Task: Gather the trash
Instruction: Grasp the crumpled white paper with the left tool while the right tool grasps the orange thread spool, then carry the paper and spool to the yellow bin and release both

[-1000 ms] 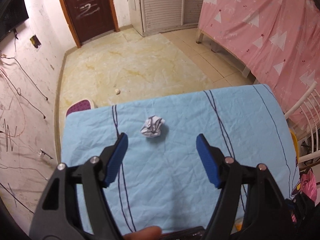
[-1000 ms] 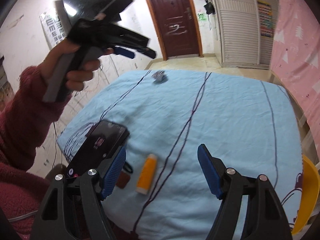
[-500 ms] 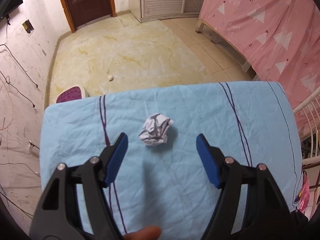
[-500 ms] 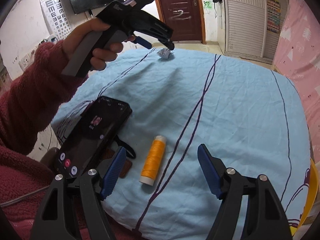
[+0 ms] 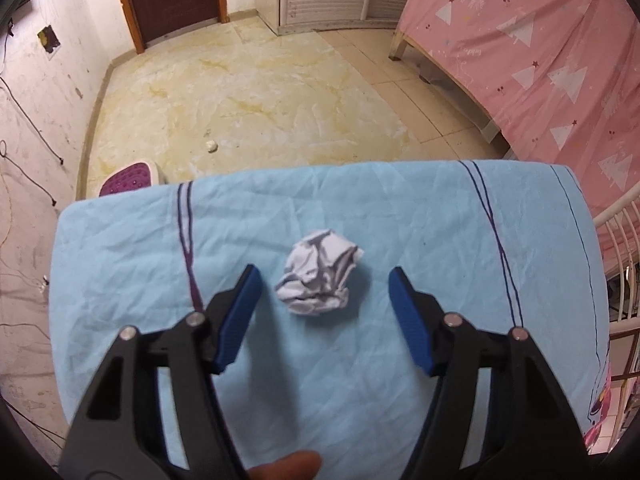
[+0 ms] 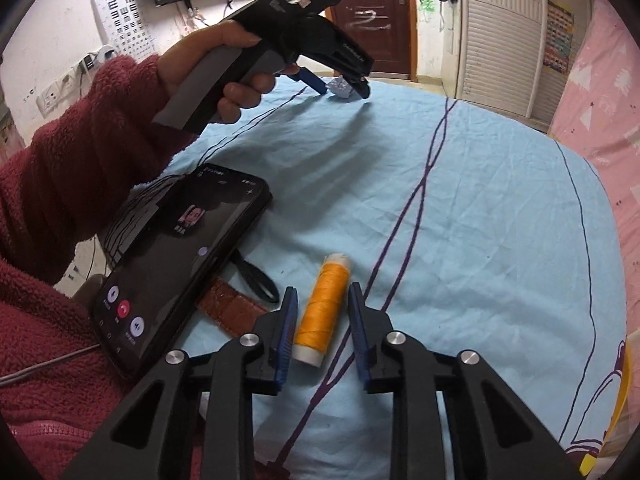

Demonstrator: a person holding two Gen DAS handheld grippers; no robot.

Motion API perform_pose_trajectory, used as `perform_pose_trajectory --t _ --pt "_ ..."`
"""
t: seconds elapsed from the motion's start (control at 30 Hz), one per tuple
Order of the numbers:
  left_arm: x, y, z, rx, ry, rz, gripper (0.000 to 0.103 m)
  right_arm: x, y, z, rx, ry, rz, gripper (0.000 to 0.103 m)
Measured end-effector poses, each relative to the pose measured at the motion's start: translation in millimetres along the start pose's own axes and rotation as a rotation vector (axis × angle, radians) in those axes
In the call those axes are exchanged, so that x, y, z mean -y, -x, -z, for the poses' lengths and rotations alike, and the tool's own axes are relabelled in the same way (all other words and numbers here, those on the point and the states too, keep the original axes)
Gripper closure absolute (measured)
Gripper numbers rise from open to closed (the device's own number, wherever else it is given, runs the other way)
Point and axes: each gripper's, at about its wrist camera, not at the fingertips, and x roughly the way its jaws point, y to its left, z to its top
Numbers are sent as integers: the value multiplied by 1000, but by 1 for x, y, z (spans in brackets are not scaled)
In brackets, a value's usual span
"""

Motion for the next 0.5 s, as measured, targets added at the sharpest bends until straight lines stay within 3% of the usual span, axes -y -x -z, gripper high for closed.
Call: perform_pose_trajectory --t 0.13,0.5 --pt "-2 1 3 22 19 -40 72 -2 1 0 4 4 16 86" --pt "23 18 11 48 -8 -82 73 28 9 -2 81 -113 7 94"
